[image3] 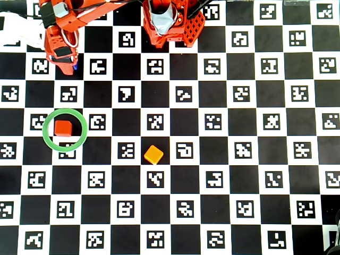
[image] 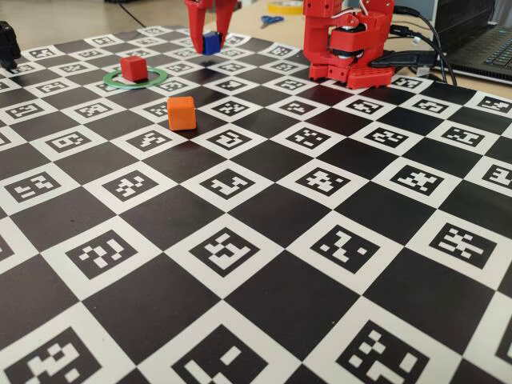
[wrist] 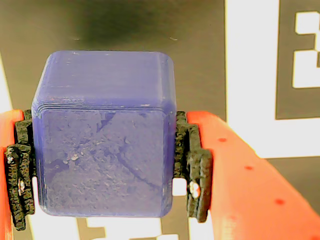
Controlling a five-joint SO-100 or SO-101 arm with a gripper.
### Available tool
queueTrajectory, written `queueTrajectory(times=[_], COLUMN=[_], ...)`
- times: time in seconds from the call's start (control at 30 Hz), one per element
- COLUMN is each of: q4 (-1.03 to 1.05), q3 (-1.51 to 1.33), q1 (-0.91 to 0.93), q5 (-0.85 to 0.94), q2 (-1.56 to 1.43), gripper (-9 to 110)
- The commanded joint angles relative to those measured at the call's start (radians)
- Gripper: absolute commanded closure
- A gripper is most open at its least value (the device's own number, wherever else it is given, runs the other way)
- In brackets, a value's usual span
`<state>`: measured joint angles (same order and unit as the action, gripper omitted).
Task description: Grab the red cube then put it in the green circle then put the blue cube on top and finally the orange cube on top
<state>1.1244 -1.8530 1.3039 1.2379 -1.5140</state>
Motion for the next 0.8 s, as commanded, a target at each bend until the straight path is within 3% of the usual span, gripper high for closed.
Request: queueTrajectory(times=[0.0, 0.77], q4=[0.057, 0.359], q3=[0.17, 0.644], q1=[-0.021, -0.258], q5=[-0.026, -0.247], q2=[-0.066, 0.11], gripper=[94, 94])
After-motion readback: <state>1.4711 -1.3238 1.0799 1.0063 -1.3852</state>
